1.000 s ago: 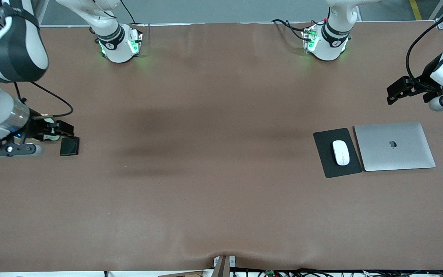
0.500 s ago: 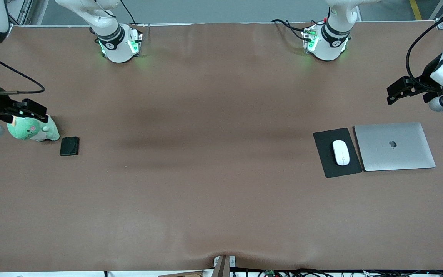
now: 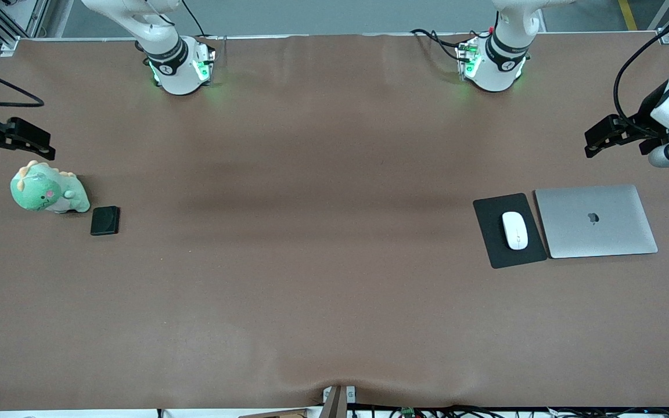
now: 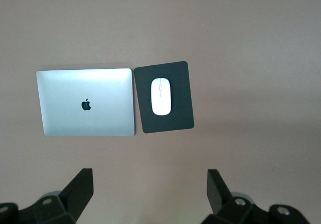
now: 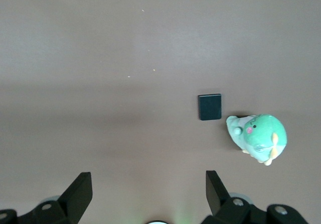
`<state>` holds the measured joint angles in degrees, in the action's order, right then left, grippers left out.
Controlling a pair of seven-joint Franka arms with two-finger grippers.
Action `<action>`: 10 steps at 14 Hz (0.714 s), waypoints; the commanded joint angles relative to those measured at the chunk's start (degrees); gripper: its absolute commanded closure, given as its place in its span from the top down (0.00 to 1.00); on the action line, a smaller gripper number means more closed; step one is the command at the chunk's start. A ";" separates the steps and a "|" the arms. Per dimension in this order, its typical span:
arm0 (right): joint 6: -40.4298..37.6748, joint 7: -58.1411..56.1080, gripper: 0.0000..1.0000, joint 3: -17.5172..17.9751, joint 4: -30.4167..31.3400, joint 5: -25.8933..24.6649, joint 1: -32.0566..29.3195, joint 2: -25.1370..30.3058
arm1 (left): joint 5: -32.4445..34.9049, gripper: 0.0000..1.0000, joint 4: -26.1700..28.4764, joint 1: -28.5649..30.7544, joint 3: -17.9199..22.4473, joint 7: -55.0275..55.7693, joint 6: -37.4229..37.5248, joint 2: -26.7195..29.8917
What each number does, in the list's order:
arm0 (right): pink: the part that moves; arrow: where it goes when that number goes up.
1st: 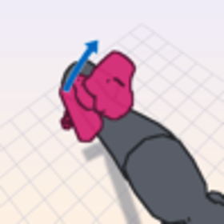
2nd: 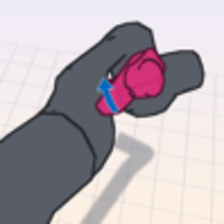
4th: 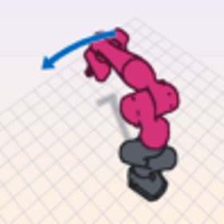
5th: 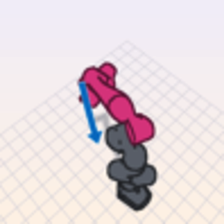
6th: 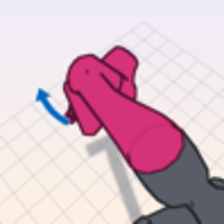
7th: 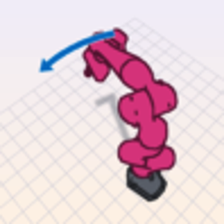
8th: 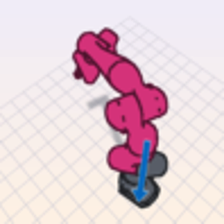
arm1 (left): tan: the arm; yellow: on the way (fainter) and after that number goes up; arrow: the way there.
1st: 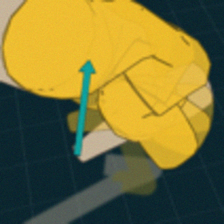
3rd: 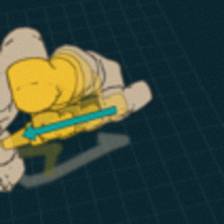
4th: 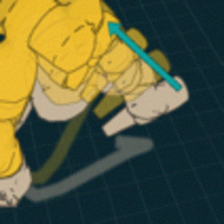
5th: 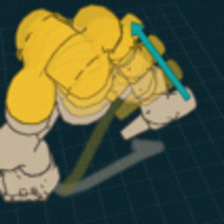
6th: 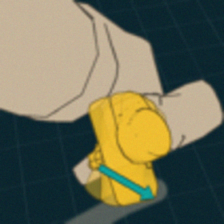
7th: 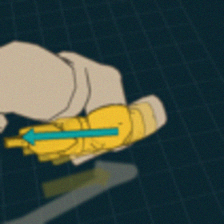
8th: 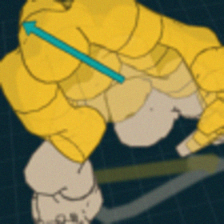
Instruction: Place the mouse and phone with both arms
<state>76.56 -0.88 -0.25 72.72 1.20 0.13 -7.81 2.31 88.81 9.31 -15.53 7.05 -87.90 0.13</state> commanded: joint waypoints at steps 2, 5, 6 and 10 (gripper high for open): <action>-0.45 -0.88 1.00 -4.32 0.75 3.81 1.62 2.44 | -0.46 1.00 -0.75 0.45 -0.21 -0.28 0.45 0.66; 4.81 -0.88 1.00 -3.97 8.46 3.73 0.83 6.47 | -0.46 1.00 -0.75 0.53 -0.21 -0.37 0.45 0.66; 5.44 -0.88 1.00 -3.97 9.97 3.73 0.83 7.27 | -0.46 1.00 -0.75 0.53 -0.12 -0.37 0.45 0.66; 3.51 -0.36 1.00 -1.51 9.64 3.20 -0.75 7.11 | -0.47 1.00 -0.75 0.62 -0.12 -0.37 0.71 0.74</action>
<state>80.16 -1.63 -3.13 80.18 3.81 0.40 -2.83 2.31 88.37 9.31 -15.51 7.05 -87.90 0.14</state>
